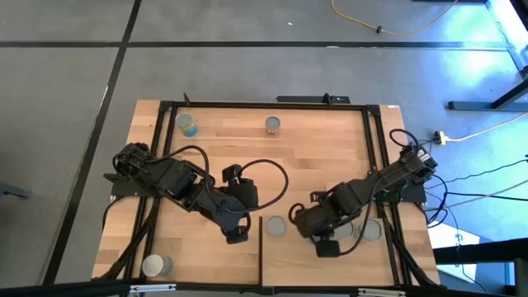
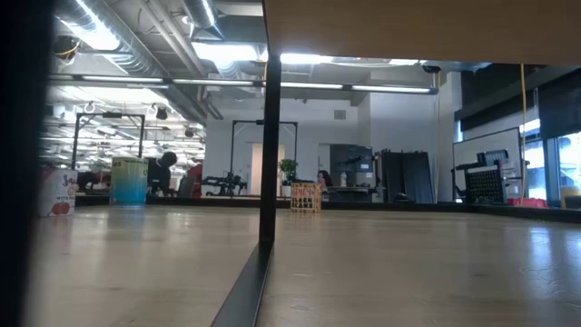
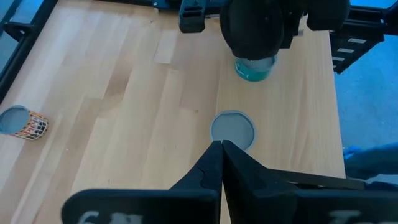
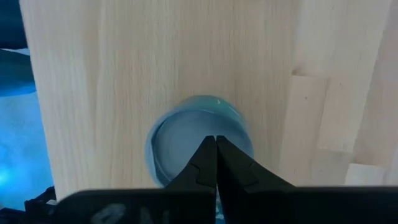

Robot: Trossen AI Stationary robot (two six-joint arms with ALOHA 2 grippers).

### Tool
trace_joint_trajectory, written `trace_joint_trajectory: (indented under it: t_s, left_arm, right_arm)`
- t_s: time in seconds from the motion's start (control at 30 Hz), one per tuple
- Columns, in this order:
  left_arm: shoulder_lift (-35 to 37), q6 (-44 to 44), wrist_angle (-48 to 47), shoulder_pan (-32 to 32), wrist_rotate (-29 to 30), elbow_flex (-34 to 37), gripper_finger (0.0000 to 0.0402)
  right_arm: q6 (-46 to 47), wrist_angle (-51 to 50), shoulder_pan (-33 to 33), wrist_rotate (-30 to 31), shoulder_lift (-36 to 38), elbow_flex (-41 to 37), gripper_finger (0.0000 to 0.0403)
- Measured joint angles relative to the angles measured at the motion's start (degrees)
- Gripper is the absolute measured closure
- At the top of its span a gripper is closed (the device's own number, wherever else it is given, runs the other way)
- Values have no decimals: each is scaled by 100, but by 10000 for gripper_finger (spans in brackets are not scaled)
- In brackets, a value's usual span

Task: Pick and place cans onto a shelf
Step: Adjust the green tuna can on the shelf

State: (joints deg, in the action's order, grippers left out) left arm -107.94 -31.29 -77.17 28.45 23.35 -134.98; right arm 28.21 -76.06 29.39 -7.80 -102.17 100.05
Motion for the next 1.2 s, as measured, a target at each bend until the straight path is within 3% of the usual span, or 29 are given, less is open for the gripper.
trace_joint_trajectory:
  t_s: [1.2]
  left_arm:
    - [0, -7, 2, -2, -6, 0, 401]
  right_arm:
    - [-414, 175, -35, 243, -57, -26, 402]
